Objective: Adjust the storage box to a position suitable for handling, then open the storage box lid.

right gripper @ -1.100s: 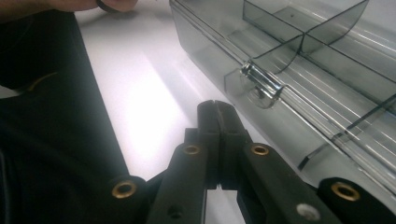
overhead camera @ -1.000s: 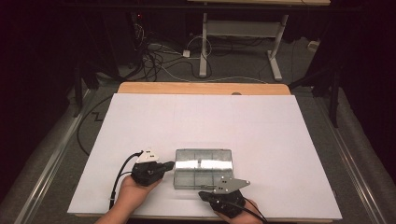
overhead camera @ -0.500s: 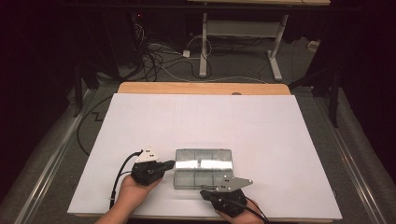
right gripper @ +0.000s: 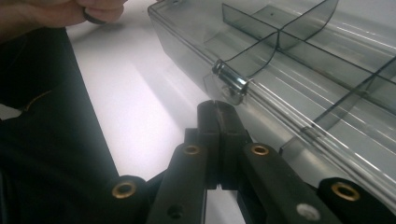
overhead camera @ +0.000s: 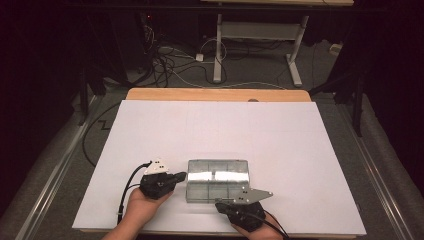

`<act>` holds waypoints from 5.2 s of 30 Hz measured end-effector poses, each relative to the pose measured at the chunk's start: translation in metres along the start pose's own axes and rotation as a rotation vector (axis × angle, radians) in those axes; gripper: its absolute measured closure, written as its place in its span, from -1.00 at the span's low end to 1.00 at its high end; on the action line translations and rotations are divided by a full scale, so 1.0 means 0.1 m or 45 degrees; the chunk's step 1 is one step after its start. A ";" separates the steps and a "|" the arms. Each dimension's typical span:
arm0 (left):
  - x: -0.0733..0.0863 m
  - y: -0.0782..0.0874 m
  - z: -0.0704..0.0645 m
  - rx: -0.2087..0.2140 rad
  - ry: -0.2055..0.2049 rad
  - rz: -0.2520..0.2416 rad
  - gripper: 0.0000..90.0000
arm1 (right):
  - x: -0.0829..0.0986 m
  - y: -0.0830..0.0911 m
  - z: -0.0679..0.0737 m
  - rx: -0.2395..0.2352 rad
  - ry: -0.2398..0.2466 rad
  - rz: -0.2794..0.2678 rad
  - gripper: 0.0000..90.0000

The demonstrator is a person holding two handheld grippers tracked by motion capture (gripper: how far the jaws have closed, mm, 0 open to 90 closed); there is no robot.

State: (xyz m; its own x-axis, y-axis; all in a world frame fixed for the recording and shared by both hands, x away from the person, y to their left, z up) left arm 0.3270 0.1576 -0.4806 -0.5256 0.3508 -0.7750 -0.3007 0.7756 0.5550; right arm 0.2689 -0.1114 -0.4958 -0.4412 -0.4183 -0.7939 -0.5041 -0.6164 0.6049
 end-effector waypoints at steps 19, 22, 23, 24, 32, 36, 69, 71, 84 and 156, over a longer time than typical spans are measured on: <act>0.04 0.00 0.04 -0.002 0.016 0.009 0.94 | -0.02 0.01 -0.04 -0.033 -0.033 -0.043 1.00; 0.03 0.01 0.04 -0.002 0.015 0.006 0.94 | -0.02 0.02 -0.04 -0.037 -0.031 -0.046 1.00; 0.03 0.01 0.03 -0.002 0.014 0.005 0.94 | -0.01 0.02 -0.04 -0.038 -0.030 -0.048 1.00; 0.03 0.01 0.03 -0.001 0.013 0.004 0.94 | -0.01 0.03 -0.03 -0.039 -0.031 -0.048 1.00; 0.06 0.05 -0.04 0.007 -0.019 0.018 0.94 | -0.03 0.05 -0.03 -0.042 -0.018 -0.071 1.00; 0.08 0.09 -0.03 0.011 -0.011 0.006 0.94 | -0.08 0.06 -0.03 -0.041 -0.013 -0.090 1.00; 0.01 0.10 -0.27 0.150 -0.072 -0.070 0.94 | -0.29 0.15 -0.06 -0.003 0.030 -0.206 1.00; 0.01 0.10 -0.27 0.147 -0.076 -0.067 0.94 | -0.28 0.16 -0.06 0.004 0.030 -0.208 1.00; -0.02 0.11 -0.23 0.130 -0.088 -0.088 0.94 | -0.24 0.23 -0.10 0.046 0.024 -0.205 1.00; -0.14 0.06 -0.10 0.100 -0.093 -0.136 0.94 | -0.03 0.53 -0.94 0.401 -0.181 -0.205 1.00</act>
State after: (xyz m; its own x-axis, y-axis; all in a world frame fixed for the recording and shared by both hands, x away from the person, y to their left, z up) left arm 0.3243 0.1518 -0.4637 -0.4336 0.2989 -0.8501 -0.2870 0.8484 0.4448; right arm 0.3135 -0.2057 -0.4670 -0.4251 -0.2227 -0.8774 -0.7692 -0.4221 0.4798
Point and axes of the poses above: each handheld gripper's, and its own axes: y roughly backward along the jaws, x roughly out of its underside, z roughly to its left, the point moved 2 cm from there along -y, roughly forward along the jaws, and after that the axes turned 11 degrees about x, right-handed, at the moved point
